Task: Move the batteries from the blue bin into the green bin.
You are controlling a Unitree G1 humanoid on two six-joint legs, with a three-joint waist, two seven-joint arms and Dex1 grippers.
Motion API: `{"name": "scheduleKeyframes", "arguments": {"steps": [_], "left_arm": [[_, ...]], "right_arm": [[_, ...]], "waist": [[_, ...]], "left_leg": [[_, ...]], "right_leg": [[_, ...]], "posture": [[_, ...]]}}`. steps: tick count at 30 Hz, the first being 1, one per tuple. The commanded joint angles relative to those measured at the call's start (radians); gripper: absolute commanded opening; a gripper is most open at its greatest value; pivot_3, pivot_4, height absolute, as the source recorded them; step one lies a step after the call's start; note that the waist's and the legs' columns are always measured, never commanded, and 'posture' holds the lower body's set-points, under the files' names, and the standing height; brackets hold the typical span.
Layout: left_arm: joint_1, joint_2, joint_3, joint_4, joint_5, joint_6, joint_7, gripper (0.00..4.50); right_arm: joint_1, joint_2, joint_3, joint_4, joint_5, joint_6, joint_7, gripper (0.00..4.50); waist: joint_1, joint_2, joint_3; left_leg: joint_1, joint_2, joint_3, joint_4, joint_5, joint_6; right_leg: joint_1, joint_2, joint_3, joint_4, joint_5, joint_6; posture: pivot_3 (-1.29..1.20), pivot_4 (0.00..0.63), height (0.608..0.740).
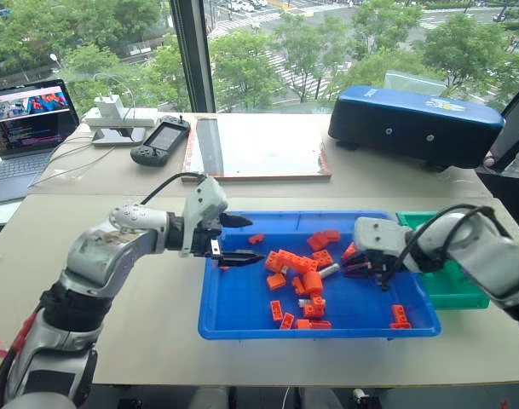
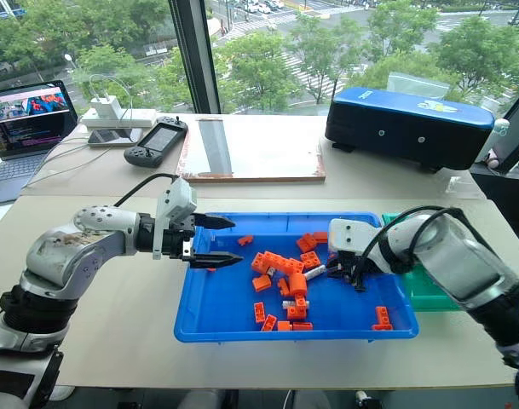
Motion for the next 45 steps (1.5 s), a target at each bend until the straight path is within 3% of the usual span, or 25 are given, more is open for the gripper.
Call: {"name": "scheduleKeyframes", "arguments": {"steps": [1, 15, 19, 21, 27, 32, 37, 44, 45], "left_arm": [[0.005, 0.014, 0.033, -0.051, -0.017, 0.01, 0.014, 4.5], [0.03, 0.036, 0.05, -0.077, -0.029, 0.02, 0.039, 4.5], [0.029, 0.037, 0.05, -0.075, -0.031, 0.018, 0.041, 4.5], [0.028, 0.036, 0.049, -0.075, -0.032, 0.018, 0.041, 4.5], [0.018, 0.031, 0.045, -0.061, -0.03, 0.006, 0.029, 4.5], [-0.009, -0.001, 0.033, -0.033, -0.028, -0.014, 0.019, 4.5], [-0.031, -0.025, 0.017, -0.004, -0.016, -0.03, 0.007, 4.5], [-0.055, -0.044, 0.002, 0.027, -0.004, -0.051, -0.007, 4.5], [-0.057, -0.046, 0.003, 0.03, -0.003, -0.054, -0.008, 4.5]], "right_arm": [[-0.039, 0.052, -0.002, 0.066, -0.087, -0.086, 0.046, 1.08], [-0.035, 0.196, -0.003, 0.158, -0.221, -0.143, 0.163, 1.08], [-0.026, 0.204, -0.018, 0.143, -0.231, -0.127, 0.171, 0.24], [-0.026, 0.205, -0.029, 0.137, -0.234, -0.118, 0.169, 0.25], [-0.062, 0.122, -0.172, 0.039, -0.162, 0.028, 0.191, 0.25], [-0.098, -0.053, -0.329, 0.046, -0.178, 0.195, 0.148, 0.25], [-0.029, -0.225, -0.411, 0.145, -0.238, 0.21, 0.095, 0.25], [0.124, -0.229, -0.459, 0.13, -0.21, 0.281, 0.046, 0.25], [0.137, -0.213, -0.468, 0.119, -0.196, 0.301, 0.039, 0.75]], "waist": [[0.001, 0.0, 0.0], [0.003, 0.0, 0.0], [0.002, 0.0, 0.0], [0.003, 0.0, 0.0], [0.005, 0.0, 0.0], [0.01, 0.0, 0.0], [0.009, 0.0, 0.0], [-0.006, 0.0, 0.0], [-0.007, 0.0, 0.0]], "left_leg": [[0.0, 0.0, 0.0, 0.0, 0.0, 0.0], [0.0, 0.0, 0.001, 0.0, 0.001, -0.001], [0.0, 0.0, 0.001, 0.0, 0.001, -0.001], [0.0, 0.0, 0.001, 0.0, 0.001, -0.002], [0.0, 0.0, 0.001, 0.001, 0.001, -0.002], [0.0, -0.001, 0.001, 0.001, 0.001, -0.001], [0.0, -0.001, 0.002, 0.001, 0.001, -0.001], [0.0, 0.0, 0.003, 0.0, 0.001, -0.001], [0.0, 0.0, 0.003, 0.0, 0.001, -0.001]], "right_leg": [[0.0, 0.0, 0.0, 0.0, 0.0, 0.0], [-0.003, 0.0, 0.001, 0.005, 0.0, 0.0], [-0.003, 0.0, 0.001, 0.006, 0.0, 0.0], [-0.003, 0.0, 0.0, 0.006, 0.0, 0.0], [-0.004, 0.0, 0.001, 0.007, 0.0, 0.0], [-0.004, -0.001, 0.0, 0.007, 0.0, 0.0], [-0.004, -0.002, 0.0, 0.006, 0.0, 0.0], [-0.005, -0.002, 0.002, 0.009, 0.0, 0.0], [-0.005, -0.002, 0.002, 0.009, 0.0, 0.0]], "posture": [[0.0, 0.15, 0.732], [0.0, 0.15, 0.732], [0.0, 0.15, 0.732], [0.0, 0.15, 0.732], [0.0, 0.15, 0.732], [0.0, 0.15, 0.732], [0.0, 0.15, 0.732], [0.0, 0.15, 0.732], [0.0, 0.15, 0.732]]}}
